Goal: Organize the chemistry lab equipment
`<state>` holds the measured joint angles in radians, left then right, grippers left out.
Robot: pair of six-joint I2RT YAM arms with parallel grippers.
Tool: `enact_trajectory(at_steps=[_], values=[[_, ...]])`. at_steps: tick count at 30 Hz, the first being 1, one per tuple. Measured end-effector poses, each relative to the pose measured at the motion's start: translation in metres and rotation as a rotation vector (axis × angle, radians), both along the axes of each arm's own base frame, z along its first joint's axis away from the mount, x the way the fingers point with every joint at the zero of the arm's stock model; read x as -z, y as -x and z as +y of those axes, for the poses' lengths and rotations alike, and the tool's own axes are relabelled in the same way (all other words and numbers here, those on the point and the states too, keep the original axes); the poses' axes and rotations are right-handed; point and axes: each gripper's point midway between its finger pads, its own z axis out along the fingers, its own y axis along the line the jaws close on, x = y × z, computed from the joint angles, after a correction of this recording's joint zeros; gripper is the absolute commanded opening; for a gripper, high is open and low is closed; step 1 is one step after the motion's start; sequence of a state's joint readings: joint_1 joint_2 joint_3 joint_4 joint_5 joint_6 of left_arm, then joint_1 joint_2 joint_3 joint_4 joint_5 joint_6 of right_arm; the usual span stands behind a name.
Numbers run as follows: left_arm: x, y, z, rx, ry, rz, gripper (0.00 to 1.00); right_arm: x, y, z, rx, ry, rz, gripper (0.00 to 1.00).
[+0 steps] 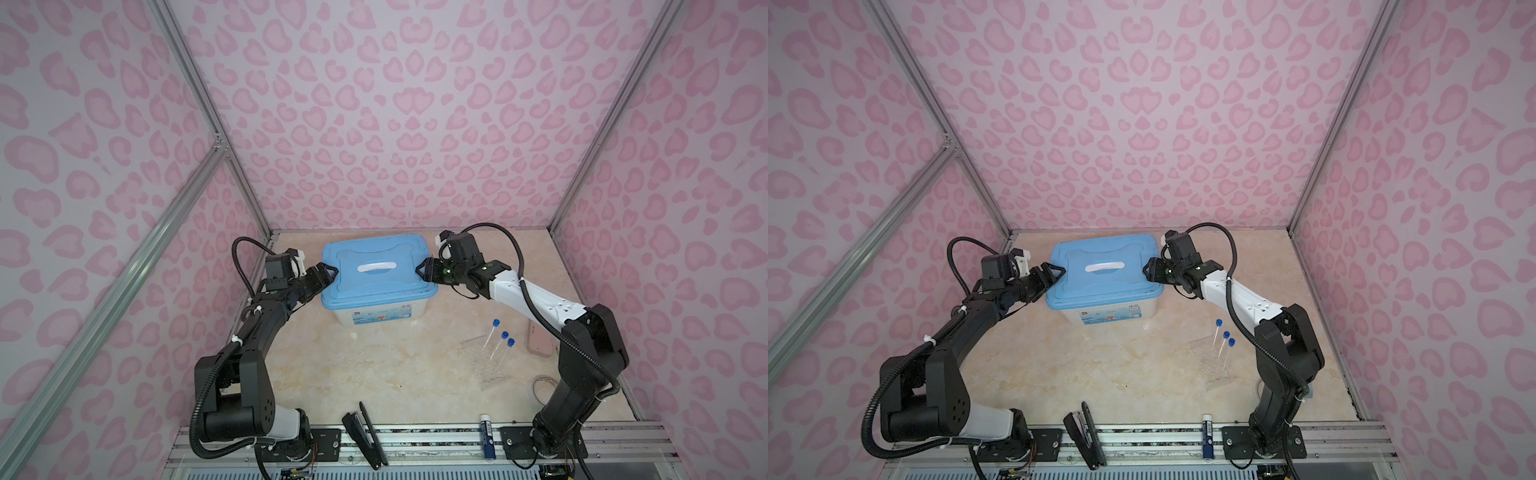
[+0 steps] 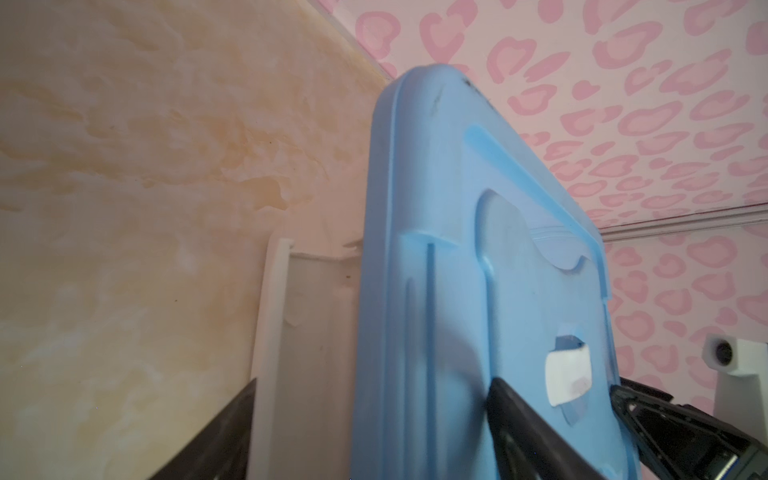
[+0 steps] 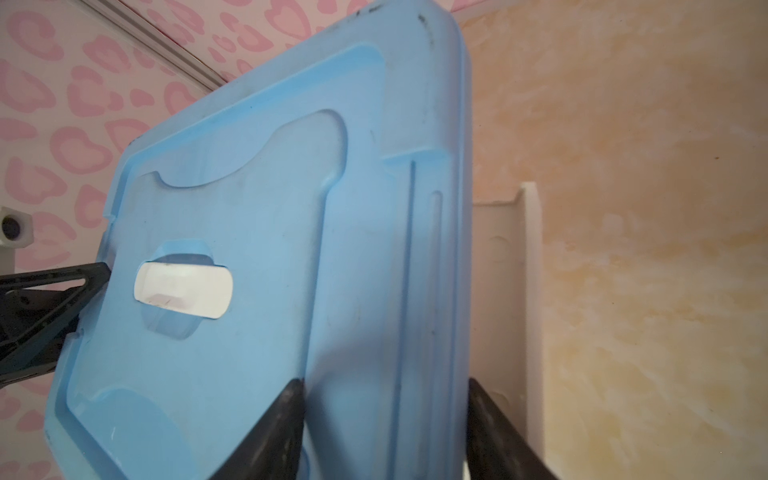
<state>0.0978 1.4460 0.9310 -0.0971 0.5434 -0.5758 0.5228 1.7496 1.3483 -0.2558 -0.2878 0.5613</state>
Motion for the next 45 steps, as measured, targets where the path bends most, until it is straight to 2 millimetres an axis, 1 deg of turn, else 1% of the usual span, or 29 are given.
enact_trajectory(at_steps=[2, 3, 4, 6, 8, 14, 18, 21, 25, 28, 31, 33, 34, 38, 41, 45], values=[[-0.002, 0.0, 0.001, -0.007, 0.005, 0.001, 0.62, 0.0, 0.0, 0.0, 0.001, -0.001, 0.0, 0.59], [-0.005, 0.0, 0.004, -0.018, -0.009, -0.006, 0.59, 0.0, 0.0, 0.0, 0.002, -0.001, 0.0, 0.59], [-0.009, 0.0, 0.006, -0.026, -0.029, -0.016, 0.58, 0.0, 0.0, 0.0, 0.004, 0.0, 0.0, 0.58], [-0.018, 0.003, 0.005, -0.023, -0.064, -0.024, 0.53, 0.0, 0.0, 0.001, 0.004, 0.001, -0.002, 0.58], [-0.02, 0.005, 0.004, -0.025, -0.098, -0.019, 0.52, -0.001, 0.0, 0.001, 0.006, 0.003, -0.005, 0.58], [-0.017, 0.01, -0.004, -0.023, -0.256, 0.019, 0.49, -0.001, -0.001, 0.001, 0.019, 0.013, -0.013, 0.58], [-0.015, 0.004, -0.008, -0.034, -0.366, 0.027, 0.46, -0.003, -0.002, -0.001, 0.03, 0.02, -0.023, 0.58], [-0.014, 0.0, -0.009, -0.043, -0.375, 0.011, 0.46, -0.007, 0.0, -0.004, 0.033, 0.028, -0.026, 0.6], [-0.015, -0.003, -0.01, -0.043, -0.372, 0.0, 0.46, -0.012, 0.007, -0.009, 0.026, 0.045, -0.01, 0.66], [-0.014, -0.004, -0.011, -0.035, -0.362, -0.003, 0.46, -0.018, 0.012, -0.017, 0.021, 0.037, 0.005, 0.71], [-0.014, -0.004, -0.011, -0.03, -0.348, -0.003, 0.46, -0.029, 0.012, -0.026, 0.026, 0.022, -0.008, 0.77], [-0.013, -0.004, -0.011, -0.028, -0.342, -0.003, 0.46, -0.032, 0.01, -0.031, 0.026, 0.007, -0.011, 0.81], [-0.013, -0.004, -0.012, -0.026, -0.34, -0.003, 0.46, -0.031, 0.01, -0.033, 0.024, 0.001, -0.006, 0.87], [-0.014, -0.005, -0.012, -0.026, -0.336, -0.012, 0.46, -0.013, 0.005, -0.034, 0.0, -0.024, 0.054, 0.89], [-0.013, -0.004, -0.012, -0.027, -0.332, -0.011, 0.46, 0.001, 0.002, -0.025, -0.034, -0.062, 0.101, 0.87], [-0.013, -0.004, -0.012, -0.035, -0.32, -0.02, 0.46, 0.003, -0.007, -0.013, -0.057, -0.135, 0.103, 0.78]])
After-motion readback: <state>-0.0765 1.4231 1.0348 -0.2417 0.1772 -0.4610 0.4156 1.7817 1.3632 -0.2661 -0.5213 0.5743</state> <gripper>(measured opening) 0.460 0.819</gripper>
